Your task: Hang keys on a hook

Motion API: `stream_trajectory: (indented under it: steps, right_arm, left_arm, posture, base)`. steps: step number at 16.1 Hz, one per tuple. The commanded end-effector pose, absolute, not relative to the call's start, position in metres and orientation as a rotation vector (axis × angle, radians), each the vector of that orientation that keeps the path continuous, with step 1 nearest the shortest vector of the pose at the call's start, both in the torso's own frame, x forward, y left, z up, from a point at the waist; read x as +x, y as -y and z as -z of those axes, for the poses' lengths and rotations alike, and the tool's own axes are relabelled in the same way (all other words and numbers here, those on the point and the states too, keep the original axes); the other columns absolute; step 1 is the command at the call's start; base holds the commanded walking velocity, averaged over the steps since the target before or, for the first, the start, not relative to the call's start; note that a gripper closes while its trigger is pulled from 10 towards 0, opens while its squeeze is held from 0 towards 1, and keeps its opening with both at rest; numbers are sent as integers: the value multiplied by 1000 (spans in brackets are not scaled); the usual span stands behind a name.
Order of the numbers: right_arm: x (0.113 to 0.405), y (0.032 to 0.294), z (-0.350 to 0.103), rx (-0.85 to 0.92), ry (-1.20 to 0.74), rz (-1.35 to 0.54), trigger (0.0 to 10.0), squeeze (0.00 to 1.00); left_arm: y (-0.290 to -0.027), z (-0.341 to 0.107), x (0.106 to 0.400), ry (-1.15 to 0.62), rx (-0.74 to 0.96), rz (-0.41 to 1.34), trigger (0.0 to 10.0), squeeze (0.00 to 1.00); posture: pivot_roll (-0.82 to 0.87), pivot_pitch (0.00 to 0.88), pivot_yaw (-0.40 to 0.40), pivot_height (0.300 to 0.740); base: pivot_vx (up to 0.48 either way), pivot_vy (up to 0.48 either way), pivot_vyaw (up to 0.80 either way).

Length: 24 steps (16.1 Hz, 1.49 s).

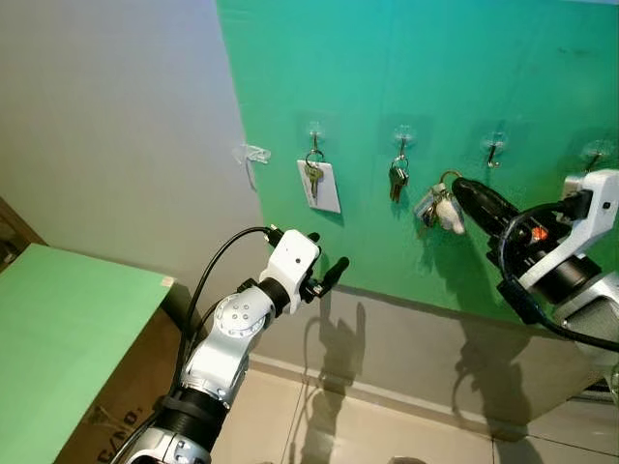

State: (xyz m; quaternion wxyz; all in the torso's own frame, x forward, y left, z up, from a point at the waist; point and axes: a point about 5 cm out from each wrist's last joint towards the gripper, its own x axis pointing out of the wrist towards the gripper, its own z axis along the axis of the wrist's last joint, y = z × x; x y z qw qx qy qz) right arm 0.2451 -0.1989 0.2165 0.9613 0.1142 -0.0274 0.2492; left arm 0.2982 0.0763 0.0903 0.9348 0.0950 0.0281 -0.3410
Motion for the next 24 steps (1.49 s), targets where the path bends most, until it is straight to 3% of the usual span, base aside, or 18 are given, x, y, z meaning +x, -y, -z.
stream_trajectory:
  steps: [1,6,9,19,24]
  right_arm:
    - [246,201,-228,211,112,-498,0,0]
    - [248,213,-240,221,171,-459,0,0]
    - [247,223,-239,320,188,-411,0,0]
    - [238,208,-217,518,97,-472,0,0]
    - [243,216,-214,554,109,-401,0,0]
  left_arm:
    - [-78,-90,299,-59,212,696,10000,0]
    - [-78,-89,299,-63,212,700,10000,0]
    - [-77,-88,298,-65,212,707,10000,0]
    - [-78,-87,299,-70,214,709,10000,0]
    - [-78,-87,298,-68,213,707,10000,0]
  posture:
    - [-208,0,104,740]
    - [-213,0,106,740]
    - [-217,0,106,740]
    - [-216,0,107,740]
    - [-214,0,105,740]
  base:
    - [0,0,0]
    - [0,0,0]
    - [0,0,0]
    - [0,0,0]
    - [0,0,0]
